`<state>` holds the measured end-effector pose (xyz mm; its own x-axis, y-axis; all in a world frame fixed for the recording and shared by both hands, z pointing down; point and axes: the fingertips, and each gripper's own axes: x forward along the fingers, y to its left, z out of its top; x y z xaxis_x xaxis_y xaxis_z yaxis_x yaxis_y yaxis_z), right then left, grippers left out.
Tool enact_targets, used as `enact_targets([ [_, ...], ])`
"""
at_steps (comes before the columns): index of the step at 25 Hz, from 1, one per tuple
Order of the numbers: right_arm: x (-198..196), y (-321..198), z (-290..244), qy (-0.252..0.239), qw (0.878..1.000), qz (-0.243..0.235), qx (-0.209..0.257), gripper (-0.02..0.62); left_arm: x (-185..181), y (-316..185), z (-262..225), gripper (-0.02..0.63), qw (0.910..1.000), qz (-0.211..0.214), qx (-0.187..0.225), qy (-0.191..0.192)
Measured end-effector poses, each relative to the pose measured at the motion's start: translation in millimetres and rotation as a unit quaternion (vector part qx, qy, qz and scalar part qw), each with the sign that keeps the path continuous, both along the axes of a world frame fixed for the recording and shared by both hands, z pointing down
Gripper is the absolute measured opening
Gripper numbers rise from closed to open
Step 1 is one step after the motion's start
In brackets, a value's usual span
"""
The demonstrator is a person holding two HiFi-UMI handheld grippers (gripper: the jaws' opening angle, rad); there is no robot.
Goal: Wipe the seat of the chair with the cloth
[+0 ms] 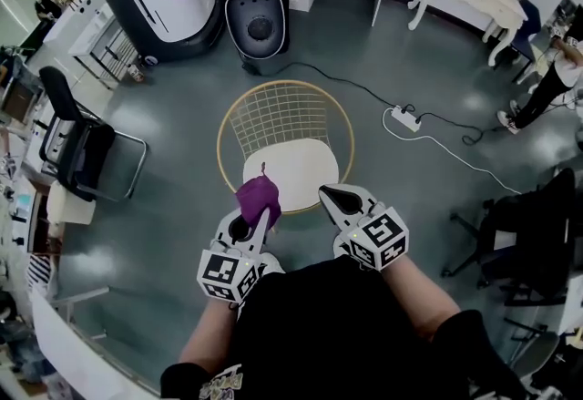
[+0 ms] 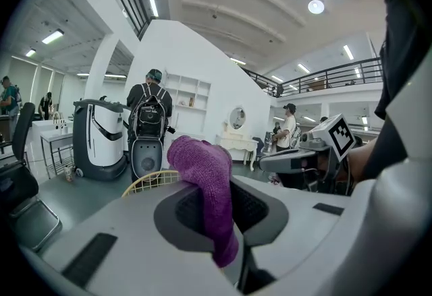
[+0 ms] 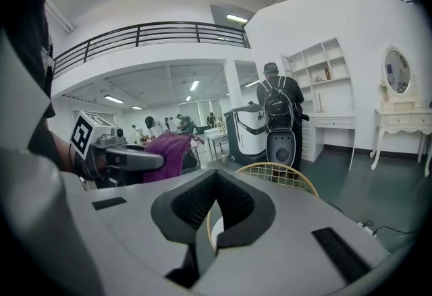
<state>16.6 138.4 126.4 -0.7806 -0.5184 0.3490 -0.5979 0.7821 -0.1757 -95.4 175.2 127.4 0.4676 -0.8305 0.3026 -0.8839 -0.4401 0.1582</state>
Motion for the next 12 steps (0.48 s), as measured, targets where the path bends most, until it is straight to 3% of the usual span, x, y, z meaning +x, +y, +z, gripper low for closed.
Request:
enact_targets([
  [12,10.1,9.4,15.5,0.012,1.000,0.000,-0.021,0.012,17.1,-5.1,6.7,0.063,0.9996,0.024,-0.015,0.001],
])
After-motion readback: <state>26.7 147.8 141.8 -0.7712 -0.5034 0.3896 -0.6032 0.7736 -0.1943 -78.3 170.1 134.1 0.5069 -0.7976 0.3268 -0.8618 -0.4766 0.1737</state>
